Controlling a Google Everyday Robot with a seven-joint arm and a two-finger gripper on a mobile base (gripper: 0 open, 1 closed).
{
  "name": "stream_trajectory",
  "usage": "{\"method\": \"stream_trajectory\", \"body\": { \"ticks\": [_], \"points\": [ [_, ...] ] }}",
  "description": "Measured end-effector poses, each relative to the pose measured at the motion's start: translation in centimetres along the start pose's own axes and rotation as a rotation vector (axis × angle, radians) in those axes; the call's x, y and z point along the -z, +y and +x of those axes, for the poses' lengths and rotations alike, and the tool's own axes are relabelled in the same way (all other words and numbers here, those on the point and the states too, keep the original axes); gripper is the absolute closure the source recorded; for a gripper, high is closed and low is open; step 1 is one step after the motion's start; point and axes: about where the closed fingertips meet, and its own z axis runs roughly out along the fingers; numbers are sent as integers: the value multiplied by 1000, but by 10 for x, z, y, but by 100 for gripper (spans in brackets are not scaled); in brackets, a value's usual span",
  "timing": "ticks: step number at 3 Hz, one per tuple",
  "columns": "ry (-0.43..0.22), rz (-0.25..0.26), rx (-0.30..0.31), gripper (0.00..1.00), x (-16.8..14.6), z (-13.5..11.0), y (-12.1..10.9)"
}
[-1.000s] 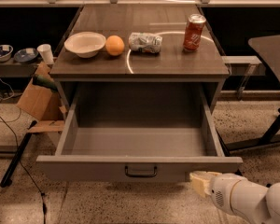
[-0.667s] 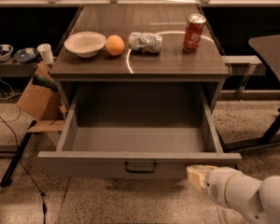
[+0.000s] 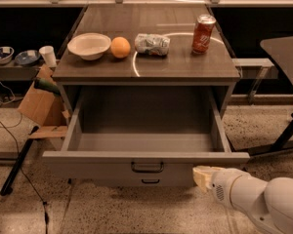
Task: Close top drawer
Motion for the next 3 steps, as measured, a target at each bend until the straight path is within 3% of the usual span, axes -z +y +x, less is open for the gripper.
{"method": "stream_trajectory", "body": {
  "ticks": [3],
  "points": [
    [-26,28,23,100,-27,-36,5]
  ]
}}
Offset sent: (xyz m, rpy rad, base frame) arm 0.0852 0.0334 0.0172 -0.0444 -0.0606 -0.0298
